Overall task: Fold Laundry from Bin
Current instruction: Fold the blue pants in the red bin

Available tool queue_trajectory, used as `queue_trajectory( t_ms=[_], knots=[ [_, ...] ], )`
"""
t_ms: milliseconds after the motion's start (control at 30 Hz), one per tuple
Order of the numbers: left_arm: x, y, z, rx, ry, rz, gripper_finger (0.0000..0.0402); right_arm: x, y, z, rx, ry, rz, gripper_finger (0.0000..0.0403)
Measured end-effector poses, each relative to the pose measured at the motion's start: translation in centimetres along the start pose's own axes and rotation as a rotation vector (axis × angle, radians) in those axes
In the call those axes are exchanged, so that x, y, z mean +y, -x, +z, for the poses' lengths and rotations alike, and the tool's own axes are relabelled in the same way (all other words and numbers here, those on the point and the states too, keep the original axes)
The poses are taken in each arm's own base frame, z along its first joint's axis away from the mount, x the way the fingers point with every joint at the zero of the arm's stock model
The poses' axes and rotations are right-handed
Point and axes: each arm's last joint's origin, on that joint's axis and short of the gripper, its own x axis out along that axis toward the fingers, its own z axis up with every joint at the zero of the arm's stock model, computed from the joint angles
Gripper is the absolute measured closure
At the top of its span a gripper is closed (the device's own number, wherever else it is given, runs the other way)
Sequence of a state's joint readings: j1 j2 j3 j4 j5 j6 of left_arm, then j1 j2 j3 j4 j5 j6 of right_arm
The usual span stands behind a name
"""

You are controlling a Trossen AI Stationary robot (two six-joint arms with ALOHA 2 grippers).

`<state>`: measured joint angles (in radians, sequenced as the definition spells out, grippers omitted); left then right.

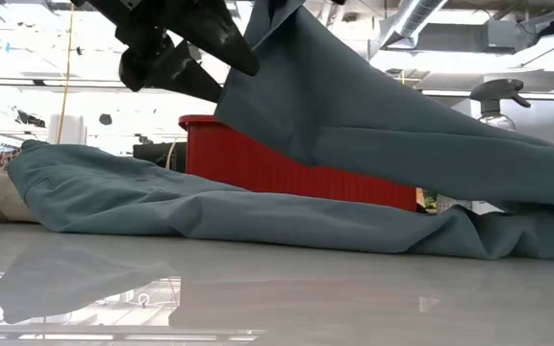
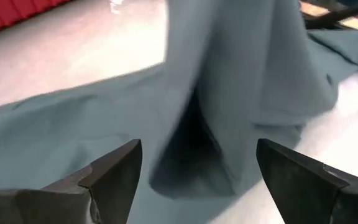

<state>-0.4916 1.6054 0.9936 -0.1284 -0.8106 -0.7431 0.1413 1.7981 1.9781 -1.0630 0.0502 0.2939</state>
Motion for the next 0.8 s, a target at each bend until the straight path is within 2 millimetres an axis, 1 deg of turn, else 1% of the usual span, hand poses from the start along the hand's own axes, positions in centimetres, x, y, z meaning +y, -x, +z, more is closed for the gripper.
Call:
queue_trajectory(
  t_ms=[267,433,567,667,733,800],
  knots=[
    [0.4,-0.4,0.3,-0.018,0.019,0.037,0.0096,0.0,0.0,0.0,-0.003,0.004,0.003,0.0389],
    [0.6,-0.9,0.8,-0.018,0.031,0.018,0.0096,0.0,0.0,0.0,-0.004,0.004,0.003,0.0389],
    [1.1,-1.5,1.1,0.021,0.049,-0.001,0.01,0.0,0.0,0.0,-0.004,0.005,0.003,0.0389],
    [1.4,-1.9,1.2,0.051,0.043,-0.016,0.0123,0.0,0.0,0.1,-0.005,0.005,0.003,0.0389],
    [1.7,-2.1,1.2,0.063,0.047,0.001,0.0156,0.0,0.0,0.1,-0.006,0.007,0.004,0.0389],
    [2.0,-2.3,1.1,0.077,0.044,0.025,0.0201,0.0,0.0,0.1,-0.01,0.006,0.005,0.0389]
  ],
)
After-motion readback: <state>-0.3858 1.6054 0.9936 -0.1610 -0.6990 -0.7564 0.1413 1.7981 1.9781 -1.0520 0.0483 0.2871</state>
